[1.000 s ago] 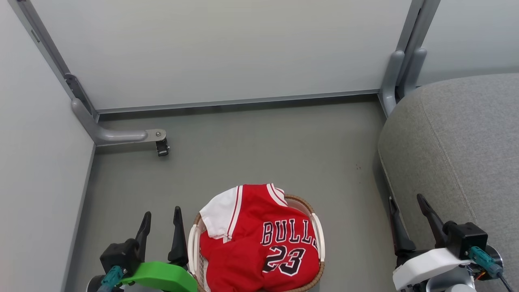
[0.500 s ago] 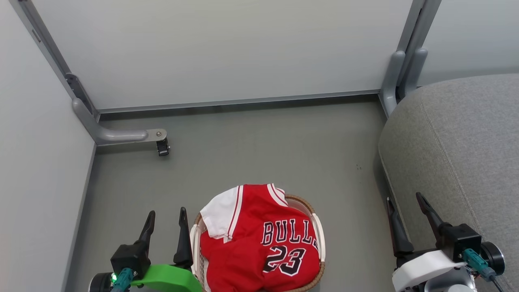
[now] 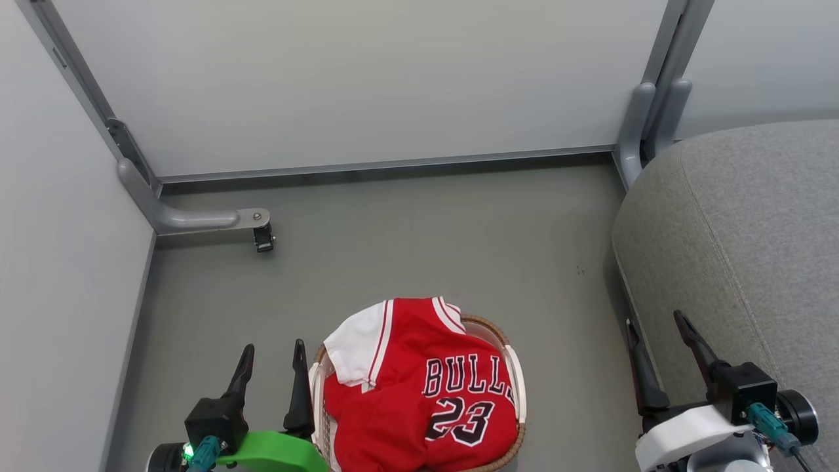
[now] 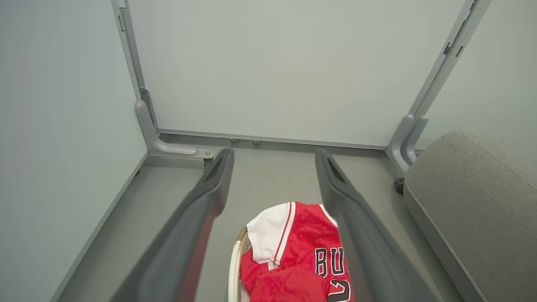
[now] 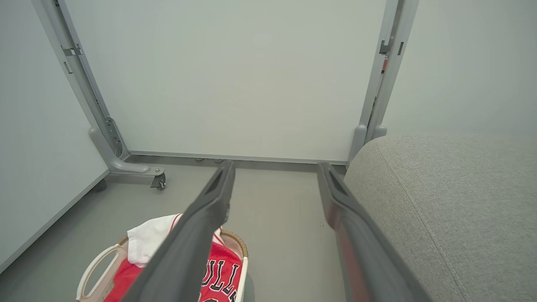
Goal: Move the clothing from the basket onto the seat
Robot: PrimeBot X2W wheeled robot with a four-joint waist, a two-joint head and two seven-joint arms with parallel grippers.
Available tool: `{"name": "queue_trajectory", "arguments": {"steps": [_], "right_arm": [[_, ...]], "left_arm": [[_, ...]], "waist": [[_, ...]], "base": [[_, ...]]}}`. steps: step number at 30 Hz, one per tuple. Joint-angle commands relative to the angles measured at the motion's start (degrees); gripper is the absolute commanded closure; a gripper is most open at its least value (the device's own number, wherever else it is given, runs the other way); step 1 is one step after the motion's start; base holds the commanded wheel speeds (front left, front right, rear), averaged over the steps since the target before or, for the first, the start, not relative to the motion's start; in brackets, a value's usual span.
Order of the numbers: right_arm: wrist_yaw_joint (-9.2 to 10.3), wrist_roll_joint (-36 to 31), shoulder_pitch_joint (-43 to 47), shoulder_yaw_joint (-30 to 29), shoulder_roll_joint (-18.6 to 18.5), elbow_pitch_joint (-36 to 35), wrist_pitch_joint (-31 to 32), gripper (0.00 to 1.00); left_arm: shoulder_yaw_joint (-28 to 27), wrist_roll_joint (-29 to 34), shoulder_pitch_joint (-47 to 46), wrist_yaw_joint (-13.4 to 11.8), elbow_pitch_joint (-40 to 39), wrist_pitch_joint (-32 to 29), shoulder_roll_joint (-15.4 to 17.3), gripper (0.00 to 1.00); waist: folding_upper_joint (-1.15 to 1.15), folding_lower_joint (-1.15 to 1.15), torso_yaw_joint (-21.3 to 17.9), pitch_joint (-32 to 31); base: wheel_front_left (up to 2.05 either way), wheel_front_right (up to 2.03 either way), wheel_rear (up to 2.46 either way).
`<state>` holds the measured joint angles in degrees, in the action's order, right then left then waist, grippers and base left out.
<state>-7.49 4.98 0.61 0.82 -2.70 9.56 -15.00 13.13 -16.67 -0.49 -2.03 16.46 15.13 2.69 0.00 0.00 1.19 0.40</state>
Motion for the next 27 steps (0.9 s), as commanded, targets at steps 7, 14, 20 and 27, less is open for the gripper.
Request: {"name": "queue_trajectory", "arguments": {"steps": [7,14,20,27], "right_arm": [[0.0,0.1,0.8,-0.2,-0.3,0.0,-0.3,0.0],[0.0,0.2,0.6,-0.8,-0.3,-0.2,-0.3,0.0],[0.0,0.0,-1.8,-1.8,-0.3,-1.5,-0.3,0.0],[0.0,0.2,-6.8,-3.2,-0.3,-3.8,-0.3,0.0]], "left_arm": [[0.0,-0.1,0.4,-0.2,0.3,0.0,0.4,0.0],[0.2,0.2,-0.1,-0.1,0.5,0.0,0.4,0.0],[0.6,2.1,-4.5,0.7,0.7,0.0,0.3,0.0],[4.4,2.8,-14.0,3.8,5.0,0.0,0.4,0.0]], "waist": [[0.0,0.0,0.0,0.0],[0.0,0.0,-0.1,0.6],[0.0,0.0,-0.7,3.9],[0.0,0.0,-2.8,13.0]], "base": [[0.0,0.0,0.0],[0.0,0.0,0.0],[0.0,0.0,0.0],[0.0,0.0,0.0]]}}
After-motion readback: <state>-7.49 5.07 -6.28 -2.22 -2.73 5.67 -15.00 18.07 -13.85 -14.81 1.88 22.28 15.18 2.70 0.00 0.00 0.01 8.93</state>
